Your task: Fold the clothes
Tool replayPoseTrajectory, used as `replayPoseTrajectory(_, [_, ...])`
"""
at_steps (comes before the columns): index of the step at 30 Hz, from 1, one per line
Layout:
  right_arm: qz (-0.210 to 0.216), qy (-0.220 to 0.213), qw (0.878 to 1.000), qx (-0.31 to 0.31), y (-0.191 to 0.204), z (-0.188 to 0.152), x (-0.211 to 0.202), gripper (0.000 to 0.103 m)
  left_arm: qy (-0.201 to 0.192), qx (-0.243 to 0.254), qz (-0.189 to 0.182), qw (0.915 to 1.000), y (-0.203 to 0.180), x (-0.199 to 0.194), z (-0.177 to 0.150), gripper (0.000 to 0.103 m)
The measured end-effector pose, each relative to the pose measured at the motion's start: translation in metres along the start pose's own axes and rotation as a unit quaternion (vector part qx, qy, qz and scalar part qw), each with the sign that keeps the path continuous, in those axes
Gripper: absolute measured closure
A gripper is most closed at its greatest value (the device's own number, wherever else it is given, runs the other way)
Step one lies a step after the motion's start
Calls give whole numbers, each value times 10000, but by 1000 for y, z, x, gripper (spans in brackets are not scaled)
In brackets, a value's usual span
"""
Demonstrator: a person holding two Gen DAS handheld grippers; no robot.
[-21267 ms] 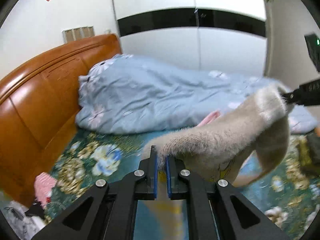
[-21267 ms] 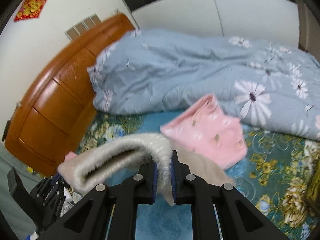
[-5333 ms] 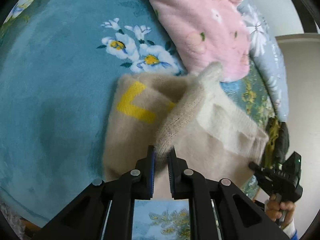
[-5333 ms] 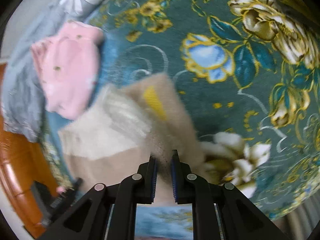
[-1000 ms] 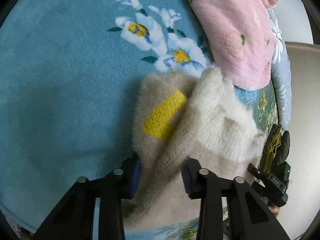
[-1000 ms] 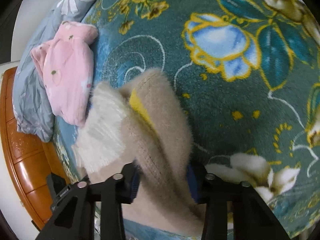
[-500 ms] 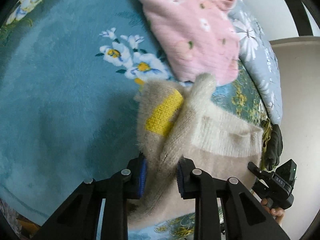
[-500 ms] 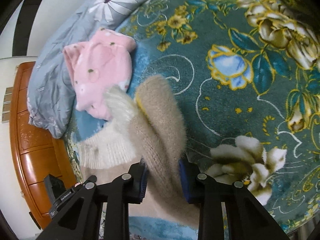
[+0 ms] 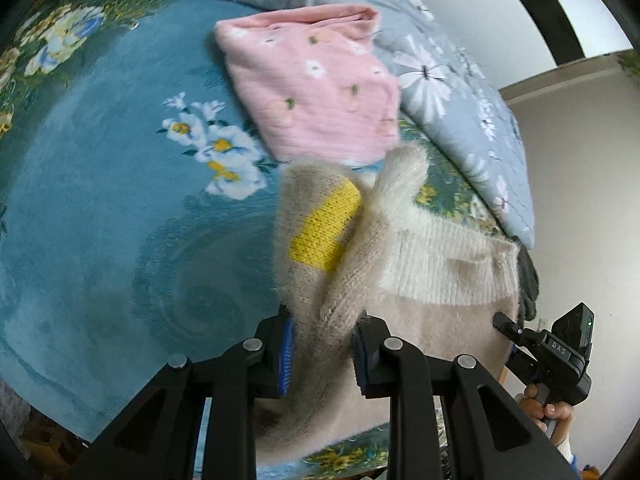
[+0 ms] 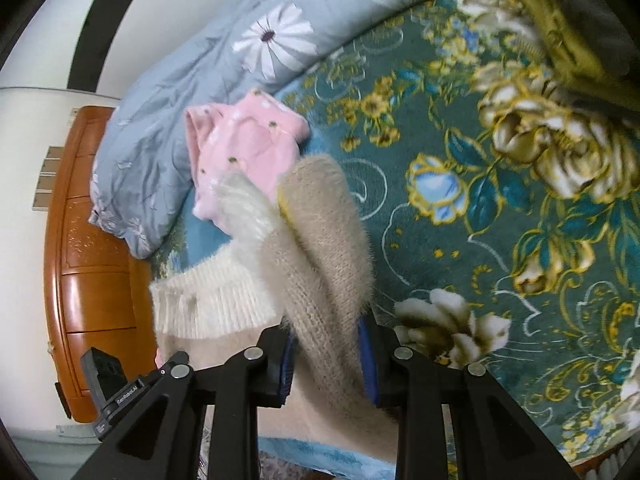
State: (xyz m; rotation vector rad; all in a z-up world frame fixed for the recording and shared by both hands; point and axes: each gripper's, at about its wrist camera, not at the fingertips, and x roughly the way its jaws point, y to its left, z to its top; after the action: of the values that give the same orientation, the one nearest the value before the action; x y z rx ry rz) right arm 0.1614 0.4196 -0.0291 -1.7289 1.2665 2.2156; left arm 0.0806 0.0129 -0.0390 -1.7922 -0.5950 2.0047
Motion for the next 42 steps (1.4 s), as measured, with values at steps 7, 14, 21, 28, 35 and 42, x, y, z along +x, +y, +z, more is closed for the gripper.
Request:
replayPoseTrajectory(7, [66,-466,9989,-9,4,-18,-56,74,-147,265,-361,9989,-26,-24,-10,78])
replayPoseTrajectory(14, [18,-976,9952,85,13,-50,-100,74,-188,915,-751,9928,-56,-45,-4,79])
replayPoseTrajectory(21, [-185,-1532,9875,308,14,-78,-150,74,-126,1422,-1172,9828,-93,-51,-4,79])
replayPoseTrajectory(28, [-214,-2049,9776,424,6,-87,-202,74,-115,1925,-1392,9713,-150,-53,-4,79])
replayPoseTrajectory(35, [40,-2317,9710,581,-29,-72,-238,74,-260,2374,-1335,9618,-223,-42,-5,79])
replayPoseTrajectory(42, [262,-2252,9727,503,-107,-27,-269,74,-407,2464,-1137,9616,-308,4,-26,79])
